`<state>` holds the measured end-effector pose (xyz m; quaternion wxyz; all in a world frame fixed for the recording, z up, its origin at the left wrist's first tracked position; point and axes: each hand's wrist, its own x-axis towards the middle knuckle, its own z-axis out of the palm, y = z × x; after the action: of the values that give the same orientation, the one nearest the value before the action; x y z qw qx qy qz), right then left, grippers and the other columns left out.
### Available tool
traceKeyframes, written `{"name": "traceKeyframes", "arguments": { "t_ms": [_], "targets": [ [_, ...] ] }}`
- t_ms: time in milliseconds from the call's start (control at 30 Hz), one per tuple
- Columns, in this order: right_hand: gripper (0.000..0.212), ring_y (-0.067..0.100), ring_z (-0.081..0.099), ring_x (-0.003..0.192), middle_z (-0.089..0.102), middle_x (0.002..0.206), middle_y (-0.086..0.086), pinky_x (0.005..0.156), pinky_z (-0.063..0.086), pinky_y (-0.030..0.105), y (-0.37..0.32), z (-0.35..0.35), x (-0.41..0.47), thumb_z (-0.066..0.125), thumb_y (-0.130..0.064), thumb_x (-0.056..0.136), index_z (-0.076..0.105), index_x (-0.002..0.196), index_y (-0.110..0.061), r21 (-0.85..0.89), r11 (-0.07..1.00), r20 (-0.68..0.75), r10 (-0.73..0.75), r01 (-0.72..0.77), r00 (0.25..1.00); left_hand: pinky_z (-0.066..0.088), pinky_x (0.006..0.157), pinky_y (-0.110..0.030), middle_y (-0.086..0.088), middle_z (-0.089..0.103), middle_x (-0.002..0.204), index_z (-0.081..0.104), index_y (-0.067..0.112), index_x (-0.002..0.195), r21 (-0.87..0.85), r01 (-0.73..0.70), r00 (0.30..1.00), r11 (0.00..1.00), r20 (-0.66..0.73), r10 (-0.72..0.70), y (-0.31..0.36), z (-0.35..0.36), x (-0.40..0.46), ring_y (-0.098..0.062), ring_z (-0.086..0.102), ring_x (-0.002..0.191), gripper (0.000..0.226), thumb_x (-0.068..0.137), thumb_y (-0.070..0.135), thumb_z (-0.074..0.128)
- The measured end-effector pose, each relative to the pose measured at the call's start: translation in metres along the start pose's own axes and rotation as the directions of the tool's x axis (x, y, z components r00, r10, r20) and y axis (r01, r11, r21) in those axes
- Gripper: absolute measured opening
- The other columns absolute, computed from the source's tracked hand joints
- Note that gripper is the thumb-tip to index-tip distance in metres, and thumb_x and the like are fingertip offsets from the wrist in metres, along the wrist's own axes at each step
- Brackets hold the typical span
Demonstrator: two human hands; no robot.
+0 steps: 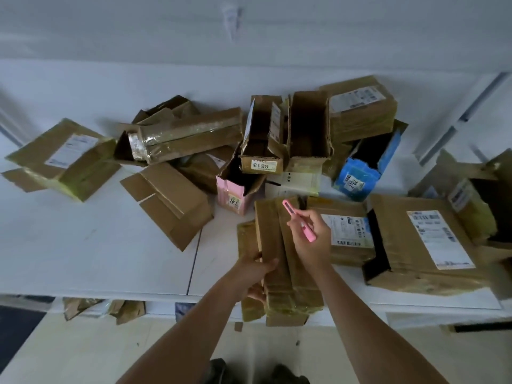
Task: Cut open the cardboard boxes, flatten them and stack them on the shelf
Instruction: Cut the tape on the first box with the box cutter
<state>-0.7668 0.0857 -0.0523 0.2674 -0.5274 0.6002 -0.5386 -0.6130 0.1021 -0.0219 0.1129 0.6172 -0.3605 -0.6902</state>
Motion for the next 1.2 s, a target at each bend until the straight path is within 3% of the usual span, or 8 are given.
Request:
{"name": "traceKeyframes", "arguments": {
  "t_ms": [333,433,533,667,733,900,1100,1200],
  "targets": [
    [0.022,0.011,0.063,0.063,0.071,0.080,0.004,0.056,0.049,0.017,-0.003,0.005,0.001,0.058,-0.006,0.096,0.064,0.116,-0.002,-0.086,0.992,0.023,-0.094,0.096,0.995,0.061,0.076,-0.049,-0.015,0.065,0.116,0.045,0.013,0.139,0.066,0.044,0.999,0.997,-0.032,-0.042,0.007,0.004,0.000,-0.035,0.071,0.092,0.049,0.096,0.028,0.064],
    [0.016,0.010,0.053,0.050,0.066,0.065,0.010,0.045,0.038,0.013,-0.003,0.006,0.000,0.057,-0.006,0.093,0.068,0.103,0.001,-0.120,0.977,0.016,-0.175,0.176,0.984,0.062,0.074,-0.048,-0.015,0.066,0.115,0.047,0.013,0.137,0.084,0.059,0.997,0.995,-0.048,-0.055,0.009,0.004,0.003,-0.035,0.071,0.093,0.047,0.096,0.028,0.064],
    [0.009,0.008,0.053,0.048,0.064,0.063,0.006,0.044,0.037,0.011,-0.003,0.006,0.000,0.058,-0.001,0.090,0.067,0.090,0.002,-0.153,0.968,0.000,-0.203,0.201,0.979,0.062,0.076,-0.045,-0.014,0.066,0.116,0.049,0.012,0.134,0.116,0.076,0.995,0.990,-0.067,-0.068,0.008,0.004,0.009,-0.034,0.069,0.097,0.046,0.094,0.029,0.066],
    [0.010,0.015,0.054,0.046,0.060,0.059,0.009,0.042,0.040,0.021,-0.004,0.005,0.000,0.062,0.008,0.089,0.061,0.081,0.002,-0.181,0.961,0.011,-0.212,0.211,0.977,0.060,0.083,-0.047,-0.014,0.065,0.116,0.054,0.008,0.127,0.144,0.086,0.992,0.986,-0.109,-0.071,0.013,0.005,0.019,-0.035,0.066,0.103,0.042,0.091,0.022,0.070],
    [0.015,0.010,0.048,0.045,0.054,0.057,0.005,0.044,0.035,0.014,-0.002,0.005,0.002,0.062,0.003,0.091,0.056,0.078,0.000,-0.191,0.959,0.009,-0.213,0.211,0.977,0.060,0.081,-0.049,-0.016,0.064,0.117,0.054,0.006,0.127,0.124,0.090,0.990,0.988,-0.115,-0.076,0.014,0.007,0.022,-0.037,0.065,0.105,0.042,0.090,0.018,0.071],
    [0.008,0.021,0.050,0.049,0.059,0.065,0.014,0.044,0.038,0.023,-0.004,0.007,0.002,0.053,0.001,0.097,0.060,0.096,0.003,-0.166,0.966,0.043,-0.192,0.197,0.980,0.059,0.082,-0.051,-0.015,0.064,0.117,0.055,0.006,0.128,0.072,0.080,0.990,0.994,-0.120,-0.071,0.011,0.006,0.026,-0.036,0.064,0.108,0.043,0.088,0.012,0.070],
    [0.012,0.005,0.045,0.047,0.058,0.062,0.013,0.046,0.034,0.013,-0.002,0.004,0.005,0.056,0.005,0.093,0.063,0.102,0.009,-0.169,0.967,0.074,-0.180,0.190,0.981,0.061,0.079,-0.048,-0.013,0.063,0.118,0.056,0.007,0.127,0.080,0.089,0.990,0.993,-0.119,-0.079,0.011,0.006,0.025,-0.035,0.065,0.105,0.042,0.088,0.015,0.071],
    [0.012,0.004,0.051,0.054,0.063,0.073,0.014,0.050,0.040,0.014,-0.001,0.009,0.012,0.057,0.007,0.092,0.063,0.103,0.009,-0.156,0.974,0.061,-0.154,0.162,0.986,0.061,0.078,-0.048,-0.012,0.064,0.116,0.056,0.007,0.125,0.075,0.090,0.989,0.993,-0.125,-0.081,0.010,0.006,0.026,-0.034,0.066,0.103,0.041,0.088,0.016,0.071]
  ]
}}
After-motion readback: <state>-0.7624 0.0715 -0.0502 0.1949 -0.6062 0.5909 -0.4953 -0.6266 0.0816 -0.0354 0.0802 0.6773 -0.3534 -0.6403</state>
